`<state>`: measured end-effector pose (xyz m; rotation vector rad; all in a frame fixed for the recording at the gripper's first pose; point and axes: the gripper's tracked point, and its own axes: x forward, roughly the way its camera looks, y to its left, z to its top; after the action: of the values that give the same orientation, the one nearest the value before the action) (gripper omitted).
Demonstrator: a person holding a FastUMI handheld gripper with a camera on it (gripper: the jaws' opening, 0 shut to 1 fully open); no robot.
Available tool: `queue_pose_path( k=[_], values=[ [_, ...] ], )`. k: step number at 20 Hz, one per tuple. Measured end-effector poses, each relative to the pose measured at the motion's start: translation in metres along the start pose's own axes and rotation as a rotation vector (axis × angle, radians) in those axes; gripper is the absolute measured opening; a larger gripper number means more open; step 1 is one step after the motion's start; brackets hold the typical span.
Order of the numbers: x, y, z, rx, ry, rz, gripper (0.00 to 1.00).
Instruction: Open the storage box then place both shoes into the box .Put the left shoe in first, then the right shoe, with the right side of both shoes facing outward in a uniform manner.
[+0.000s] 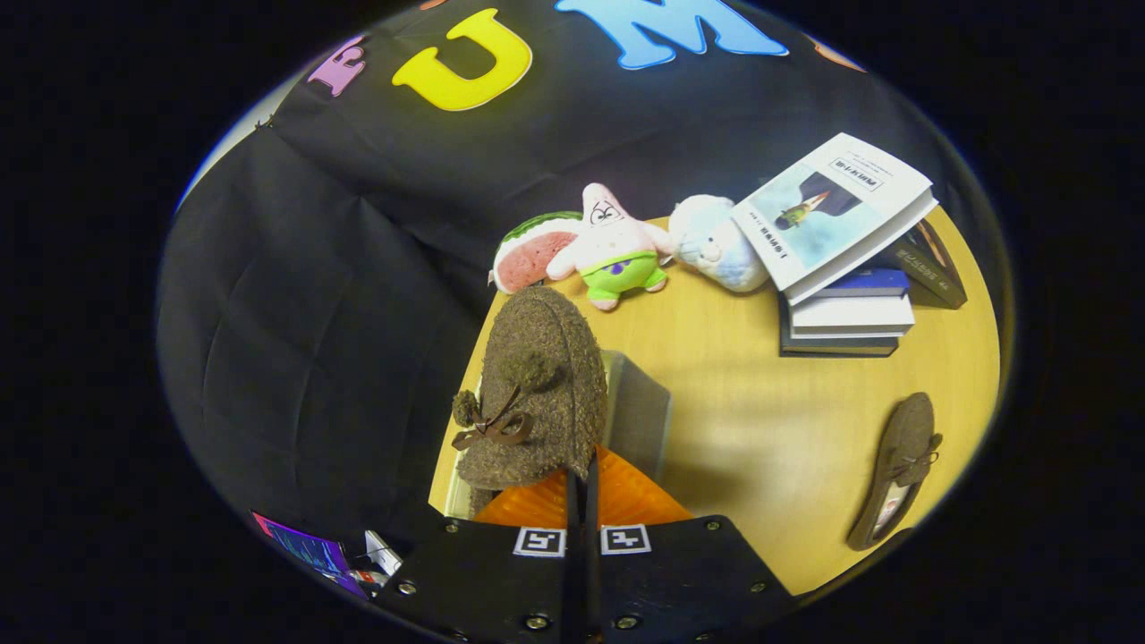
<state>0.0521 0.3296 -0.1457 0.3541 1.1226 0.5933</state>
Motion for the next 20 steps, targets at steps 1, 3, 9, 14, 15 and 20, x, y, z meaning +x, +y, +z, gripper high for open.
queue_pose_path(
  k=[1,3,9,14,15,20],
  values=[
    [0.011,0.01,-0.002,-0.007,0.009,0.003,0.0],
    [0.036,0.021,-0.009,-0.014,0.034,-0.014,0.0],
    [0.117,0.03,-0.044,0.024,0.125,-0.124,0.0],
    [0.154,0.019,-0.068,0.005,0.192,-0.203,0.0],
    [0.16,0.016,-0.069,-0.008,0.202,-0.22,0.0],
    [0.181,-0.001,-0.089,-0.058,0.257,-0.281,0.01]
  ],
)
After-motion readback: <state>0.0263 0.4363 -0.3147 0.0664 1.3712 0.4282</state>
